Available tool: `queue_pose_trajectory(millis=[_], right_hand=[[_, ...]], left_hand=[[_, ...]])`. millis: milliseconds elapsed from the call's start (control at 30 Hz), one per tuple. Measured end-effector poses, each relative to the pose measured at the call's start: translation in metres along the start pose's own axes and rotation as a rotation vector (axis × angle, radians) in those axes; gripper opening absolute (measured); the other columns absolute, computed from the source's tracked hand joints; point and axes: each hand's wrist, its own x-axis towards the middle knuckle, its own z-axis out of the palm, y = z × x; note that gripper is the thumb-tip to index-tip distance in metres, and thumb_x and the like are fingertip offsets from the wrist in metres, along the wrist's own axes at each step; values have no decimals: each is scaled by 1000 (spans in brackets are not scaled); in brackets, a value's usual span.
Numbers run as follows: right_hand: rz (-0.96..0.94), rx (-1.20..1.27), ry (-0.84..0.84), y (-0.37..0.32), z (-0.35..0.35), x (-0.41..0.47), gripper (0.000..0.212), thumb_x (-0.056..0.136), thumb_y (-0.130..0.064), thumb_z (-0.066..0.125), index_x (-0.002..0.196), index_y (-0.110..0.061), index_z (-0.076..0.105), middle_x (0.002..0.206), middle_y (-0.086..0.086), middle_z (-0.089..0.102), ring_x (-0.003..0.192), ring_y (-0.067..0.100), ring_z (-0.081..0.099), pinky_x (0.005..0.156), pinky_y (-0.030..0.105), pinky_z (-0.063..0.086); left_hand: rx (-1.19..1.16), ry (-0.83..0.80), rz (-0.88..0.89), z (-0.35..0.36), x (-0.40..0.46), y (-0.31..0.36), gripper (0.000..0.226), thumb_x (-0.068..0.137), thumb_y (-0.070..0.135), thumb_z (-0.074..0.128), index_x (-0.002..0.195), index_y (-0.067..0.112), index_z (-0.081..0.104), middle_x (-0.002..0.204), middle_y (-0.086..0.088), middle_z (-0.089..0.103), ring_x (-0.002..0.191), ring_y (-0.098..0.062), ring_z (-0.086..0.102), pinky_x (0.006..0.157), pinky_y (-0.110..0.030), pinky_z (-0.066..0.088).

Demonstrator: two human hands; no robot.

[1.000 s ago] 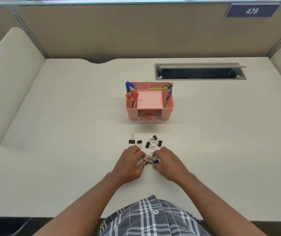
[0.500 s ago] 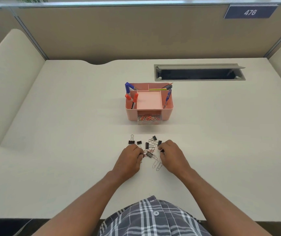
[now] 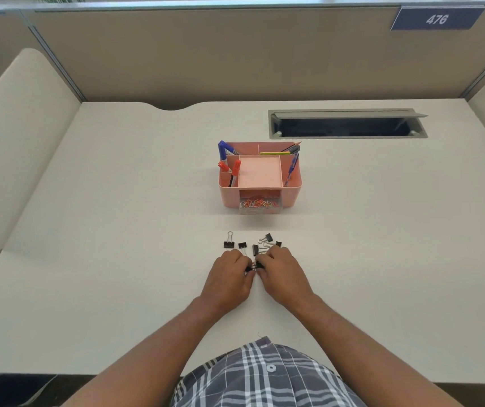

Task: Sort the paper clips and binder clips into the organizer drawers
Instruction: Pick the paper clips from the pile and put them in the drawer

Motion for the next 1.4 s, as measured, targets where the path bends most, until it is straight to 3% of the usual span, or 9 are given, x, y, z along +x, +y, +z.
queue_pose_trajectory(millis=[167, 400, 533, 733, 933, 1100, 1400], right_hand=[[2, 73, 27, 2, -3, -1, 19, 90, -18, 57, 108, -16, 65, 100, 5, 60, 97, 25, 52, 74, 31, 43], [107, 200, 112, 17, -27, 13, 27, 91, -18, 60, 117, -19, 66, 103, 3, 59, 102, 21, 51, 84, 30, 46], [92, 132, 75, 24, -33, 23, 27, 93, -12, 56, 118, -16, 67, 105, 5, 59, 105, 24, 50, 82, 32, 47], [39, -3, -9, 21, -27, 23, 37, 90, -3, 50, 120, -16, 65, 113, 6, 58, 106, 29, 50, 81, 40, 49], [-8, 33, 38, 14, -25, 16, 29, 91, -7, 52, 115, -13, 66, 109, 5, 59, 103, 26, 50, 79, 38, 49], [-21, -79, -105, 8, -17, 7, 17, 93, -12, 51, 102, -10, 65, 104, 7, 58, 103, 28, 49, 80, 41, 48], [88, -107, -103, 4, -7, 3, 15, 89, -3, 52, 98, -10, 61, 103, 6, 56, 98, 26, 49, 75, 36, 46]], left_hand=[[-58, 26, -16, -2, -1, 0, 8, 83, 15, 61, 88, 8, 62, 84, -5, 56, 79, -24, 52, 70, -40, 48], [-142, 200, -137, -19, 16, -5, 14, 82, 8, 64, 96, 10, 62, 91, 0, 57, 84, -15, 55, 73, -22, 45], [-98, 156, -152, -26, 28, -11, 14, 85, 3, 63, 98, 7, 65, 95, -4, 60, 87, -20, 58, 76, -28, 48], [18, 30, -9, -25, 33, -8, 16, 84, -1, 61, 97, 5, 69, 95, -8, 65, 86, -30, 58, 75, -45, 48], [41, 70, -19, -22, 21, -8, 18, 71, 8, 63, 89, 11, 64, 89, -1, 58, 85, -24, 54, 70, -39, 42], [52, 3, -46, -15, -8, -14, 28, 55, 12, 63, 83, 13, 59, 83, 1, 55, 77, -24, 51, 66, -37, 40], [10, 10, -33, -10, -13, -11, 11, 73, 6, 59, 81, 13, 59, 82, 0, 55, 77, -24, 50, 67, -37, 40]])
